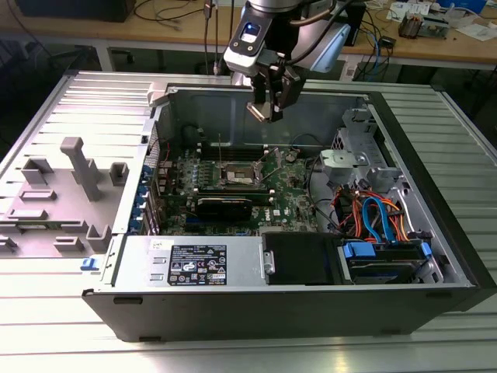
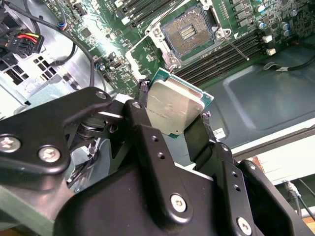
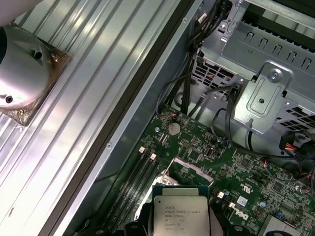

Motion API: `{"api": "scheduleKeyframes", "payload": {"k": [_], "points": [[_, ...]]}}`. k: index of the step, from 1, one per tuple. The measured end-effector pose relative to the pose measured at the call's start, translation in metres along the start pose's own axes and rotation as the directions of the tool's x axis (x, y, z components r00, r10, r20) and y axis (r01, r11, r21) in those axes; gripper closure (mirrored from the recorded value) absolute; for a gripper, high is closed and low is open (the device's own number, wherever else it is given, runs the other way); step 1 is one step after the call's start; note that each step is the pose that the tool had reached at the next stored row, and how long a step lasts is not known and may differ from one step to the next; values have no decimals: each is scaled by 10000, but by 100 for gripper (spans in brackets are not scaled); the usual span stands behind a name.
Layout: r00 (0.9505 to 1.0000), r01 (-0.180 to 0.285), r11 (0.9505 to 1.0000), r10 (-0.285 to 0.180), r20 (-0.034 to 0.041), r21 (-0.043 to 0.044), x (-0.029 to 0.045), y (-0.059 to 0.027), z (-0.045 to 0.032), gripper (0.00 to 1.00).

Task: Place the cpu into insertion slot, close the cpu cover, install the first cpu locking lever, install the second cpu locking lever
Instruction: 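Place the cpu into insertion slot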

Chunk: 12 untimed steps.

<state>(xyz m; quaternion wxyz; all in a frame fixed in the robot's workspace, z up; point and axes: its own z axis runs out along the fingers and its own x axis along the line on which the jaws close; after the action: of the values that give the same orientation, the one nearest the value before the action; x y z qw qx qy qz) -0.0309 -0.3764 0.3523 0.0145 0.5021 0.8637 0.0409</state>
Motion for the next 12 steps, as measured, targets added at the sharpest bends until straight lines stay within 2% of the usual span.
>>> {"api": "scheduleKeyframes", "payload": {"k": [12], "points": [[10000,-38,10000,38,3,0,0,0,3,45]]}}
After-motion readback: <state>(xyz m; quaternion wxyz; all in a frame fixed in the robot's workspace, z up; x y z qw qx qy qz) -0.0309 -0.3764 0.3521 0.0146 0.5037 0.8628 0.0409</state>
